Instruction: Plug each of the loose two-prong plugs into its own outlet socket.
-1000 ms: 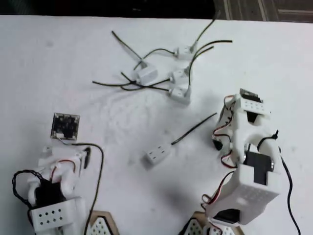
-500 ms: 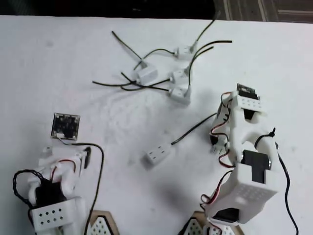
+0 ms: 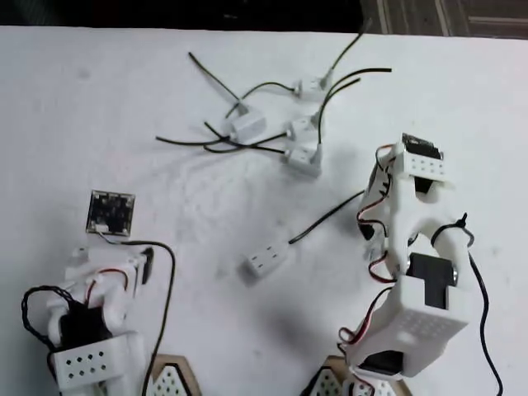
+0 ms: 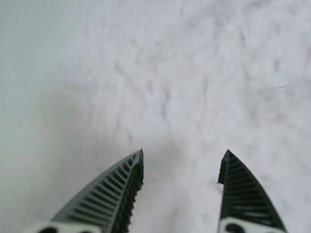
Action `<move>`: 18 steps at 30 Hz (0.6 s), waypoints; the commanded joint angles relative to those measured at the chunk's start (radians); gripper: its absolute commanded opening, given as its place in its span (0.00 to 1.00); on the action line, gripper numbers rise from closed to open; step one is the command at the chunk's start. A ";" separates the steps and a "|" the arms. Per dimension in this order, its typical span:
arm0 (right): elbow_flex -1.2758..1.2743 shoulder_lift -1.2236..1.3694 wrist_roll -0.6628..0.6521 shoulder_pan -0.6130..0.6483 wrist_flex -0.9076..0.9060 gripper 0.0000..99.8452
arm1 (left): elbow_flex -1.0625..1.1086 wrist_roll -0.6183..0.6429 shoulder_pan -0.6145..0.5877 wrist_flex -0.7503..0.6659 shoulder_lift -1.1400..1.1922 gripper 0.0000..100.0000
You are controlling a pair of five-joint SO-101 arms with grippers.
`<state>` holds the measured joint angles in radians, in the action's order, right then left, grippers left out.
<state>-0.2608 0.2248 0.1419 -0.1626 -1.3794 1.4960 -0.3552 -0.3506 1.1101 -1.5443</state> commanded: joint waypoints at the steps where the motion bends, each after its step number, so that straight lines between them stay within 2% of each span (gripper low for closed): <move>1: 0.034 -0.004 0.009 0.005 -0.013 0.18 | -0.005 -0.006 -0.002 -0.020 -0.010 0.26; 18: 0.029 0.002 0.002 -0.056 -0.007 0.18 | -0.005 -0.006 -0.002 -0.020 -0.010 0.26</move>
<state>-0.2608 0.2309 0.1419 -0.2025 -1.3794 1.4960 -0.3552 -0.3506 1.1101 -1.5443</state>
